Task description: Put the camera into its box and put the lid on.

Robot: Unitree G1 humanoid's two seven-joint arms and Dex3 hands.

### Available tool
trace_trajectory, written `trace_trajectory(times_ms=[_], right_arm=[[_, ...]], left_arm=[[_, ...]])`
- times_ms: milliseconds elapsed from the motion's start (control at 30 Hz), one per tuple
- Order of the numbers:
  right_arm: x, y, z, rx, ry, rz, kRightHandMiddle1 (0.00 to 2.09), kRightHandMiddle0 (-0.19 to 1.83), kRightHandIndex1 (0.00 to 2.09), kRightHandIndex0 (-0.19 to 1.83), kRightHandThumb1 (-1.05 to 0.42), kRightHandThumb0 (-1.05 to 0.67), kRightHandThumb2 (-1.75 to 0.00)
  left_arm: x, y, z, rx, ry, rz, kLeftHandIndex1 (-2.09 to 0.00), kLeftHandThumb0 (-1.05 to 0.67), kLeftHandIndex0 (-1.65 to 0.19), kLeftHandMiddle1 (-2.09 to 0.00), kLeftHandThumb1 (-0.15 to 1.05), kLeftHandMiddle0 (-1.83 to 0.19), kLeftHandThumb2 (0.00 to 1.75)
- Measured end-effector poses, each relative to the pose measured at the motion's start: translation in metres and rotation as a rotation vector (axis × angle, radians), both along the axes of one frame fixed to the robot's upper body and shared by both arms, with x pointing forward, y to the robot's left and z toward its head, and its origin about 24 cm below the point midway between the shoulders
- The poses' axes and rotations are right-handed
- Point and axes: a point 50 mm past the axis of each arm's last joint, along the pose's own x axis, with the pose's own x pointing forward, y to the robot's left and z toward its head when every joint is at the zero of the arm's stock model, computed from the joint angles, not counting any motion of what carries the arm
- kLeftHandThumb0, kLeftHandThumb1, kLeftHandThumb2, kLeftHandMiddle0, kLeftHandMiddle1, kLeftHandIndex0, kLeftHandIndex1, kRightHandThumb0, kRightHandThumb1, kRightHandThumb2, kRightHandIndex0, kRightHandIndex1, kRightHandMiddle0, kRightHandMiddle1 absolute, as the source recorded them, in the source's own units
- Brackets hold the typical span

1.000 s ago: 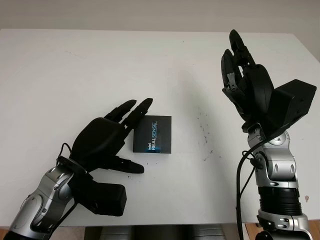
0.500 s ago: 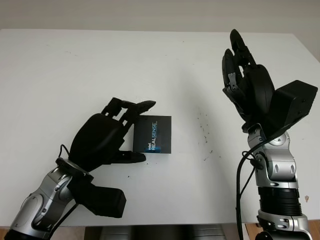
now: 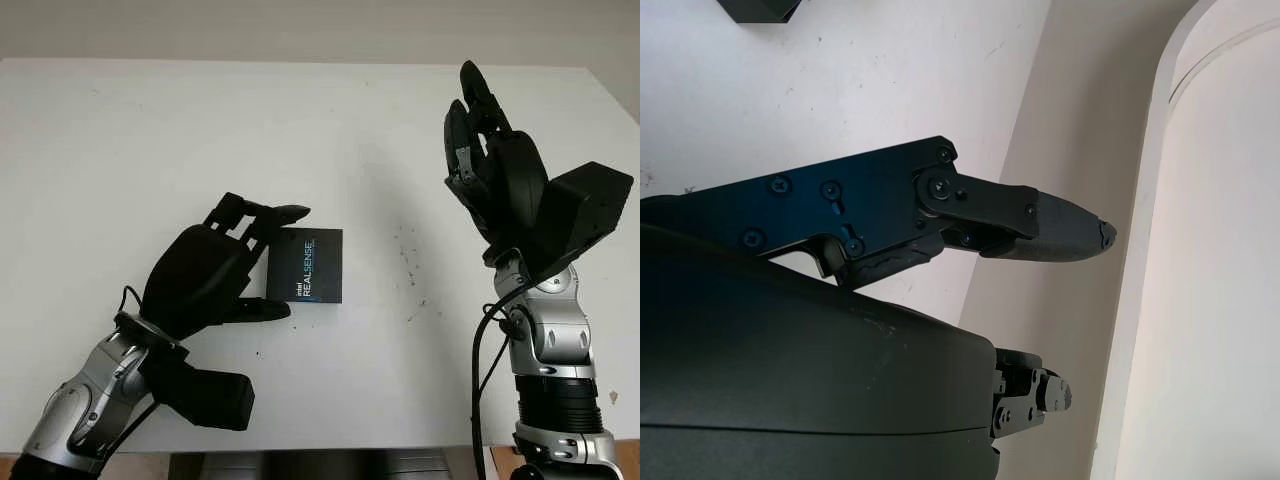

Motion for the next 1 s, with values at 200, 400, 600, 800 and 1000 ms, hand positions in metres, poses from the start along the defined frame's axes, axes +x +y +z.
trace_trajectory(times_ms=[200,400,600,800,1000], right_arm=[[-0.0002,0.0000,-0.0002,0.001,0.000,0.003,0.00,0.02,0.05,-0.05,-1.05,-0.57,-0.58],[-0.0002,-0.0001,-0.0002,0.000,0.000,0.000,0.00,0.04,0.05,-0.04,-1.05,-0.56,-0.59],[-0.0002,0.0001,-0.0003,0.003,0.000,0.000,0.00,0.04,0.06,-0.03,-1.05,-0.58,-0.57],[-0.0002,0.0003,-0.0004,0.005,0.001,0.005,0.00,0.04,0.06,-0.04,-1.05,-0.58,-0.57],[-0.0007,0.0009,-0.0021,0.011,0.003,0.003,0.00,0.04,0.05,-0.04,-1.05,-0.57,-0.58]], left_arm=[[0.0012,0.0001,0.0002,0.016,0.043,0.015,-0.04,-0.70,0.19,-0.25,1.00,0.00,0.05],[0.0017,-0.0001,0.0015,0.015,0.073,0.027,0.00,-0.69,0.19,-0.21,0.98,-0.03,0.05],[0.0020,-0.0011,0.0009,0.010,0.086,0.033,-0.03,-0.69,0.14,-0.23,1.00,-0.09,0.06],[0.0019,-0.0027,0.0011,-0.005,0.073,0.033,-0.13,-0.68,-0.03,-0.88,1.03,0.14,0.06],[0.0018,-0.0048,0.0005,-0.012,0.072,0.029,-0.19,-0.69,-0.09,-1.05,1.04,0.15,0.06]])
